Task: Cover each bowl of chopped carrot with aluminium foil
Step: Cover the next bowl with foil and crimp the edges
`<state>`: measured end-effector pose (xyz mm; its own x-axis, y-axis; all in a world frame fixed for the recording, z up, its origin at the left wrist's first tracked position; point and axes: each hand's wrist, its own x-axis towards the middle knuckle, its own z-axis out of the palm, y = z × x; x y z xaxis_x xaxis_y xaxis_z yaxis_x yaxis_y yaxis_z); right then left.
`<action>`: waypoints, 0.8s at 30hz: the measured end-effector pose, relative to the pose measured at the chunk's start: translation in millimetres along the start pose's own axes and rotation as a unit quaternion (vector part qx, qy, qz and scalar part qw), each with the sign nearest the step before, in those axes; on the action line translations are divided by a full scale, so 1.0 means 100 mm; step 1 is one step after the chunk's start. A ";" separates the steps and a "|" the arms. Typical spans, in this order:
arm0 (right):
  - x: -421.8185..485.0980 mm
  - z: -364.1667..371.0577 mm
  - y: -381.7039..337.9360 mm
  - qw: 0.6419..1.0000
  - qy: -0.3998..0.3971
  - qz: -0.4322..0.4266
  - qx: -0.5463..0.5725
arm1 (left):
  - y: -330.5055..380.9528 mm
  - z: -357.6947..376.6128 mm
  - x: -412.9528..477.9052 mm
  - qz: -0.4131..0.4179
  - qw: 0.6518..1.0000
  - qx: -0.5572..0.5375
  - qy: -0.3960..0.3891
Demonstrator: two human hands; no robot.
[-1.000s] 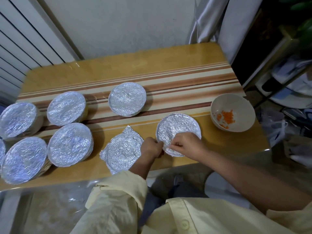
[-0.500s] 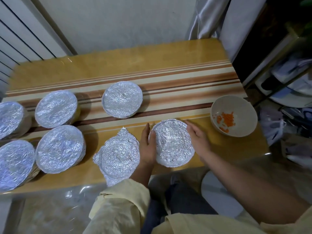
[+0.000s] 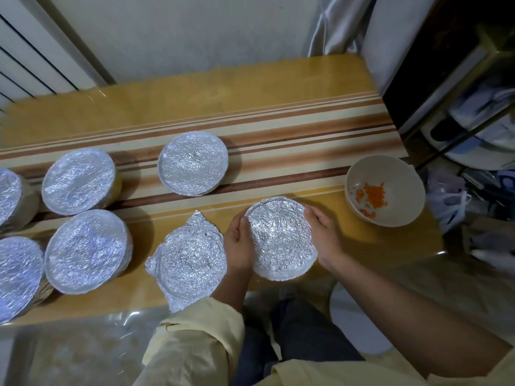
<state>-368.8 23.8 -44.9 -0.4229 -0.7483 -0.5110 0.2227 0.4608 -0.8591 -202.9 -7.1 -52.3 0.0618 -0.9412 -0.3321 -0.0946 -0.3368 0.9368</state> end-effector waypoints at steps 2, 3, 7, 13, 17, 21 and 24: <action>0.02 -0.06 -0.02 1.000 -0.012 0.008 -0.012 | -0.02 -0.03 0.02 -0.002 1.000 0.000 -0.022; 0.04 -0.09 -0.03 0.999 -0.018 0.001 -0.027 | -0.02 -0.05 0.02 -0.001 0.999 -0.004 -0.036; 0.10 -0.14 -0.15 0.993 -0.066 -0.056 -0.085 | 0.00 -0.07 0.03 0.001 0.999 -0.013 -0.050; 0.13 -0.03 -0.15 0.986 -0.132 -0.069 -0.077 | -0.06 -0.05 0.04 0.000 0.999 -0.019 -0.040; 0.15 -0.03 -0.14 0.984 -0.133 -0.076 -0.087 | -0.07 -0.03 0.04 0.010 0.999 -0.016 -0.037; 0.22 -0.05 -0.20 0.976 -0.173 -0.053 -0.117 | -0.04 -0.04 0.05 0.018 0.998 -0.020 -0.052; 0.33 -0.08 -0.31 0.971 -0.184 -0.063 -0.142 | -0.01 -0.05 0.04 0.018 0.998 -0.024 -0.060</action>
<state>-396.7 -11.7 -34.6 -0.0770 -0.9029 -0.4230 -0.0831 0.4286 -0.8997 -197.9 -9.8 -54.3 -0.0612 -0.9497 -0.3070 -0.0467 -0.3045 0.9514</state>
